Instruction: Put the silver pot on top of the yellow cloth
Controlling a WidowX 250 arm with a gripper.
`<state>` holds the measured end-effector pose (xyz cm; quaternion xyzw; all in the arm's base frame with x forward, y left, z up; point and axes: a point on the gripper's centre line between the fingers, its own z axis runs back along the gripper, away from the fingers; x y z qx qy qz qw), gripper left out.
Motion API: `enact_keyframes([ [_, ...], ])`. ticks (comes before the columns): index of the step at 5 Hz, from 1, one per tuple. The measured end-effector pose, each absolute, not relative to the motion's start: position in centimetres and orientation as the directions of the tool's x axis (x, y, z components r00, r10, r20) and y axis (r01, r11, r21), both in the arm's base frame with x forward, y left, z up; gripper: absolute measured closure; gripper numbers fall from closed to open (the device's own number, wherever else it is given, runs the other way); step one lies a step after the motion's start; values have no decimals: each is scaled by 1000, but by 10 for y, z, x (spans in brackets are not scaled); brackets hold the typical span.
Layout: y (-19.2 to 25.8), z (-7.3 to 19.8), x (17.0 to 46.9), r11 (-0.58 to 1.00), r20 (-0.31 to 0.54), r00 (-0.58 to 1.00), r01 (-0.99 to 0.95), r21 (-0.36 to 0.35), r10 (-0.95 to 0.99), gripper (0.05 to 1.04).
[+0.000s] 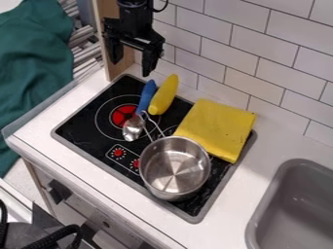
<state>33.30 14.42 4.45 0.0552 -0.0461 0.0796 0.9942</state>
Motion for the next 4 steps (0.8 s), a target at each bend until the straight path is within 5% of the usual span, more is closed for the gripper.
enact_keyframes([
  [2, 127, 10, 315, 989, 55, 988, -143, 34, 141, 82],
  [3, 113, 7, 293, 992, 74, 989, -128, 21, 126, 82],
  [4, 80, 29, 265, 994, 141, 988, -77, 81, 65, 82],
])
